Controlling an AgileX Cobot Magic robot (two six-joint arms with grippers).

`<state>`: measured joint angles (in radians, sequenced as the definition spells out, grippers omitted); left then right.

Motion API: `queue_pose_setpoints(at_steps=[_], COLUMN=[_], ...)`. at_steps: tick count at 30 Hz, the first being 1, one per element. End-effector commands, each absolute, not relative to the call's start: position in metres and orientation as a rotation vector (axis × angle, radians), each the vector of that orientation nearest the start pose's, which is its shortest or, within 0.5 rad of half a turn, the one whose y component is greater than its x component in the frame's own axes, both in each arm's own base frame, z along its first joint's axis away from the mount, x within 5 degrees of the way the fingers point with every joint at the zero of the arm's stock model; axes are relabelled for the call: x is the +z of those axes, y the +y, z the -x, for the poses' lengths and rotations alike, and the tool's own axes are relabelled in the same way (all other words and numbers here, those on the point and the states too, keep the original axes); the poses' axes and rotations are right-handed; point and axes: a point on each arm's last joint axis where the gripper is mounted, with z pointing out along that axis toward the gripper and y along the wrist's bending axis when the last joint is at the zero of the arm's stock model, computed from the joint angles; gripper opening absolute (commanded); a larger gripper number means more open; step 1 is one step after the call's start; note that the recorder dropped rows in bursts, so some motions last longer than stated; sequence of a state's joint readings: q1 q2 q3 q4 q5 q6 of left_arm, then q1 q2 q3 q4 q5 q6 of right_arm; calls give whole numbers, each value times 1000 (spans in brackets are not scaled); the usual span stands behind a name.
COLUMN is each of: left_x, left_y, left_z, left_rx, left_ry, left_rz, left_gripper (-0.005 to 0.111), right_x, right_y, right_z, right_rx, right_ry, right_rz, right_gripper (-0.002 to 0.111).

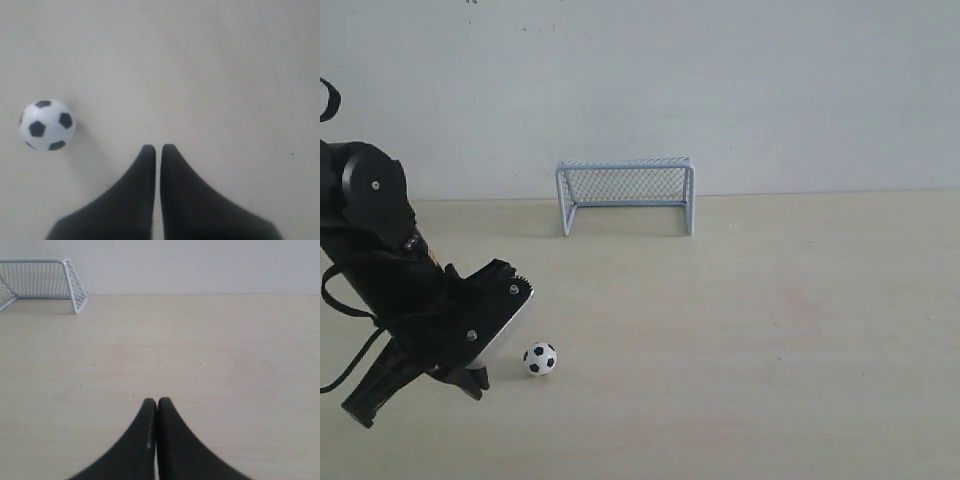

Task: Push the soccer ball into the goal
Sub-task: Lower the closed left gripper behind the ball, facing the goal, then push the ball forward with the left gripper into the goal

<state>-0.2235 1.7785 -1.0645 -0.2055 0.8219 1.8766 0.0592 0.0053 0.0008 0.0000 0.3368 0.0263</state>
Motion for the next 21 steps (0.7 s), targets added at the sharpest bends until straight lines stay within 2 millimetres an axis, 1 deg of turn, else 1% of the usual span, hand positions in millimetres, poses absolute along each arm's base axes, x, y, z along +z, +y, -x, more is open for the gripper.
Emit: queue_pose_setpoints(at_steps=[1,5,8,12,18,21], left_x=[185,188,186,178,169,165], left_y=[-92,-95,-98,-100,-103,-103], left_z=[-316,-329,-338,-346,-357,-359], left_rx=[102,107,172,264,277,276], left_ry=[-1799,-1773,-1794,-1770,-1772,-1774], left_rz=[2825,2825,2776,2717,2704,2702], left_gripper=[4,4,4,4,4,4], right_x=[183,183,183,183,183,183], right_y=[3,3,3,3,3,3], right_z=[-54,-54,-54,-54,-54,-54], right_rx=[60,60,60,60,60,60], right_ry=[1817,1817,1817,1817,1817,1817], right_rz=[36,36,36,36,36,36], right_gripper=[0,0,0,0,0,0])
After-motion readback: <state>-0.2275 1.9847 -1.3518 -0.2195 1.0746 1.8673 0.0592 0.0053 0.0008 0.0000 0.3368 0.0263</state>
